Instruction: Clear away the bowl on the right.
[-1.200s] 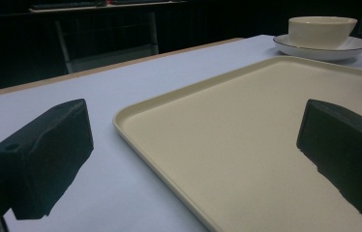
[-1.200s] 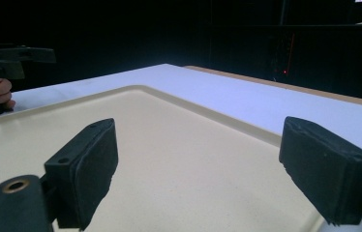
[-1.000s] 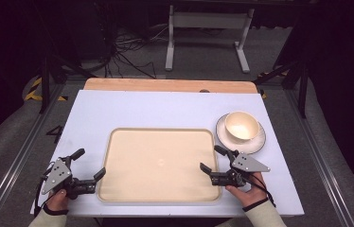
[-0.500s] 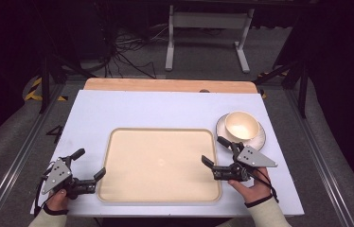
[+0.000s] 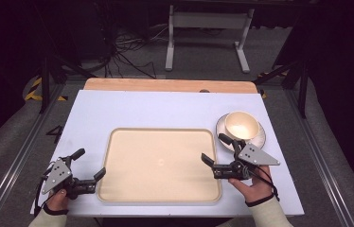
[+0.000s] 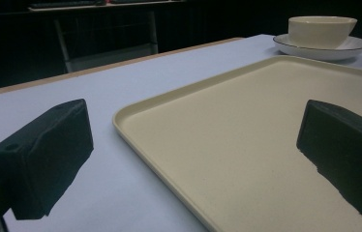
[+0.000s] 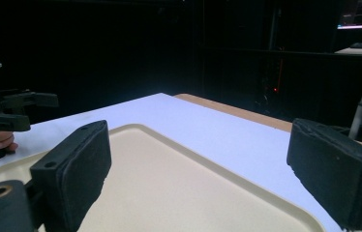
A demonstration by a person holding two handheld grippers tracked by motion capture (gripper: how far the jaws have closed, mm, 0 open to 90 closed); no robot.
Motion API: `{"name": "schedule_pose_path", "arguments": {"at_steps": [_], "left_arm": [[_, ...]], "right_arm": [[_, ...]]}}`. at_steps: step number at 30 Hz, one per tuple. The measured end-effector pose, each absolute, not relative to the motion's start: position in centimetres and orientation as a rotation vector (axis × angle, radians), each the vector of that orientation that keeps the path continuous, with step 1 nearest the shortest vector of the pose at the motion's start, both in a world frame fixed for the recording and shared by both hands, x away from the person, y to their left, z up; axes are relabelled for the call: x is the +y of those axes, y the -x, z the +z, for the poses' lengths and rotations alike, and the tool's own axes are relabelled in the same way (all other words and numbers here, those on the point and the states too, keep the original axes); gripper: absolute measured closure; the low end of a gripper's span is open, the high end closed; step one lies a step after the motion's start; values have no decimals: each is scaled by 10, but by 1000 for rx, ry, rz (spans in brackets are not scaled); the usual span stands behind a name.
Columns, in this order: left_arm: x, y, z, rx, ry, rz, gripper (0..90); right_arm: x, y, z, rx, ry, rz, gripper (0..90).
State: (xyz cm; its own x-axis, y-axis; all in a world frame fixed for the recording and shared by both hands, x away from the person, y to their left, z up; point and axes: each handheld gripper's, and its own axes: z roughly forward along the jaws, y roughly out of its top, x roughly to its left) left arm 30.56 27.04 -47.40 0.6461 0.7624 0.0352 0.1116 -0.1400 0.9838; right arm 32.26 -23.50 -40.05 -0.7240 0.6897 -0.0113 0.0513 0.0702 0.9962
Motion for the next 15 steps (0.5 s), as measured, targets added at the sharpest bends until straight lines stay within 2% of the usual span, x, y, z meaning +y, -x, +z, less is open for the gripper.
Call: {"name": "schedule_pose_path", "arguments": {"at_steps": [5, 15], "left_arm": [[270, -306, -474, 729, -1639, 658, 2], [271, -306, -474, 729, -1639, 657, 2]], "right_arm": [[-234, -322, -397, 1886, -701, 1674, 134], [-237, -320, -392, 1867, -761, 1589, 131]]}}
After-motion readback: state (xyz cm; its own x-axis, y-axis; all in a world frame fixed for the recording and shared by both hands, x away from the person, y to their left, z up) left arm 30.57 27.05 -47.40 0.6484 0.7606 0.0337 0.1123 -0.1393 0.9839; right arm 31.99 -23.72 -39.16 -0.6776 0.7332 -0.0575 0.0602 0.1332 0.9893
